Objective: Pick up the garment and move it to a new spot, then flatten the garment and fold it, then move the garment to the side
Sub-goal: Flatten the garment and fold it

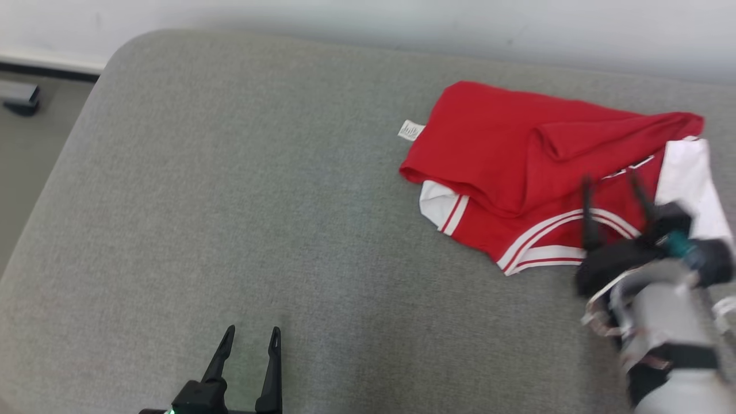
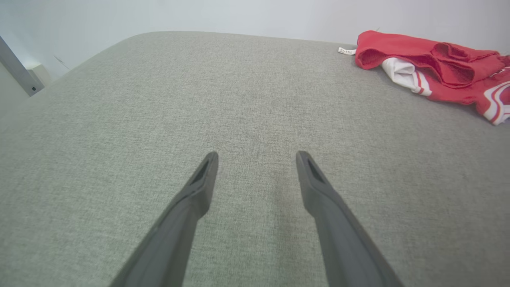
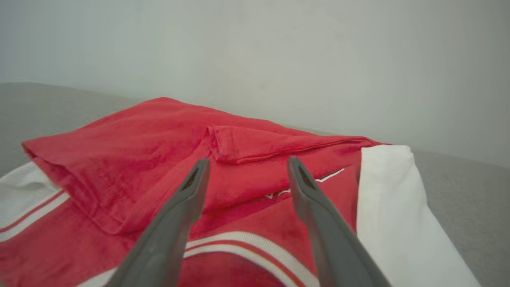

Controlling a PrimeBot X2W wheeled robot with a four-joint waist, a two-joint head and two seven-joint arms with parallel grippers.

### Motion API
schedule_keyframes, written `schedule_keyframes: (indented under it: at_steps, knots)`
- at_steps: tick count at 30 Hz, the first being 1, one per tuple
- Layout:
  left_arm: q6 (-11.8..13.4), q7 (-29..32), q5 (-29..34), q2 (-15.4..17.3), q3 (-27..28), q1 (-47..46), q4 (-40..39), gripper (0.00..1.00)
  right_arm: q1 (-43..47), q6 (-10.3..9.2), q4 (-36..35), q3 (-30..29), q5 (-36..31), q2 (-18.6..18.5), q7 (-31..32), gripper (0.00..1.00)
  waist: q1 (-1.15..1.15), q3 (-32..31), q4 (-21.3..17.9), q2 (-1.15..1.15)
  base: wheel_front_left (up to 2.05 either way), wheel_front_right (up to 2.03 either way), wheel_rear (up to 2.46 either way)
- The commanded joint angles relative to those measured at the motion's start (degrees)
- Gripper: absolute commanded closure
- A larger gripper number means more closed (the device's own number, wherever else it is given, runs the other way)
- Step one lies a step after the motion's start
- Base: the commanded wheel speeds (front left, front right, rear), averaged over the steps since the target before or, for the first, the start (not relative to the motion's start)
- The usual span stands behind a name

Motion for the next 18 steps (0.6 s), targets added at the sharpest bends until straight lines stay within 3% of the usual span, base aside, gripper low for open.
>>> schedule_keyframes:
  at_steps: [1, 12, 18]
  knots:
    - [0.0, -0.2, 0.4, 0.0, 0.3, 1.1, 0.3, 0.00, 2.9, 0.05, -1.5, 2.6, 2.2, 1.5, -0.2, 0.00, 0.00, -2.6, -2.3, -0.01, 0.00, 0.00, 0.00]
    - [-0.6, -0.2, -0.1, 0.0, 0.3, 2.2, 1.0, 0.00, 11.8, 0.04, -4.6, 18.3, 9.4, 2.8, -0.1, 0.00, 0.00, -3.9, -2.1, -0.01, 0.00, 0.00, 0.00]
    - [-0.5, -0.2, -0.2, 0.0, 0.4, 2.3, 1.1, 0.00, 10.3, 0.04, -0.5, 19.7, 9.6, 2.5, -0.1, 0.00, 0.00, -3.5, -0.6, -0.01, 0.00, 0.00, 0.00]
